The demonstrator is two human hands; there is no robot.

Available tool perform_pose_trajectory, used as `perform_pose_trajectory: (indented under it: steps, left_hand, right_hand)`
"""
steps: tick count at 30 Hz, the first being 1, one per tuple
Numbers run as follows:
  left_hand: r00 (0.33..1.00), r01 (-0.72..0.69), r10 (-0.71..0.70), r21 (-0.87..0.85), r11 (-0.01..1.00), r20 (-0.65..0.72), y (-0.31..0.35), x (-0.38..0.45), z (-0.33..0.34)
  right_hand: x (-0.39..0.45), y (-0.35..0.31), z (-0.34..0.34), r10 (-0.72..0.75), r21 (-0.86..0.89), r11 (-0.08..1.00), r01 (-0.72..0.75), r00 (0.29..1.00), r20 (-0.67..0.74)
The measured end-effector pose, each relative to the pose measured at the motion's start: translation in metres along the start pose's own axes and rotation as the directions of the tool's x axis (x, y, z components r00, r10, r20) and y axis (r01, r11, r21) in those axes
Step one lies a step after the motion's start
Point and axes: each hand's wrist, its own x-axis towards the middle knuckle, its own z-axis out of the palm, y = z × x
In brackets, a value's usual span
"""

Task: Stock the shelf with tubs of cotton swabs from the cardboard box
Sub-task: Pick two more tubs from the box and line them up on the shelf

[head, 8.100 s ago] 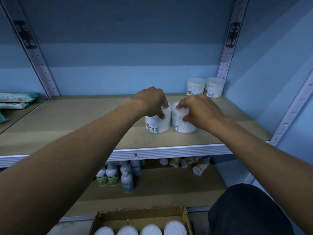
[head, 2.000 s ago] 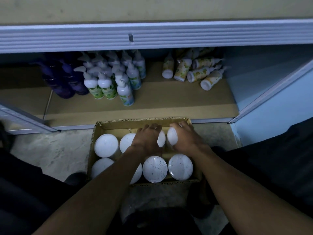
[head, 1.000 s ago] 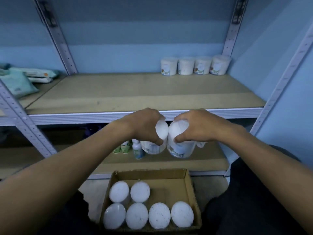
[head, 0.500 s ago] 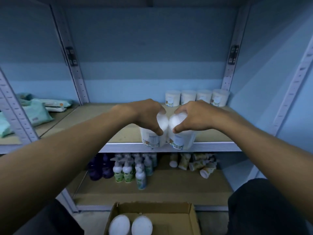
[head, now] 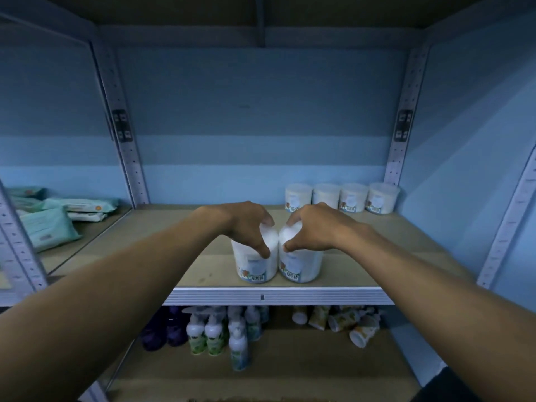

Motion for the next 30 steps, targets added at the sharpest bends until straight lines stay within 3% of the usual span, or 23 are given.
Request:
perform_pose_trajectory:
  steps: [13, 20, 30]
  left_hand:
    - [1.0, 0.001, -0.001, -0.069, 0.998, -0.003, -0.008, 0.007, 0.012]
    - [0.991, -0.016, 0.007, -0.066, 0.998, -0.134, -0.003, -0.005, 0.016]
    - [0.978, -0.018, 0.0, -0.085, 0.996, -0.209, 0.005, -0.02, 0.024]
  right_hand:
    - [0.01, 0.012, 0.02, -0.032, 0.036, 0.999, 0.032, 0.999, -0.011]
    - [-0.014, 0.012, 0.004, -0.09, 0.02, 0.996, 0.091, 0.994, -0.054]
    - [-0.012, 0.01, 0.025, -0.101, -0.067, 0.993, 0.094, 0.989, -0.108]
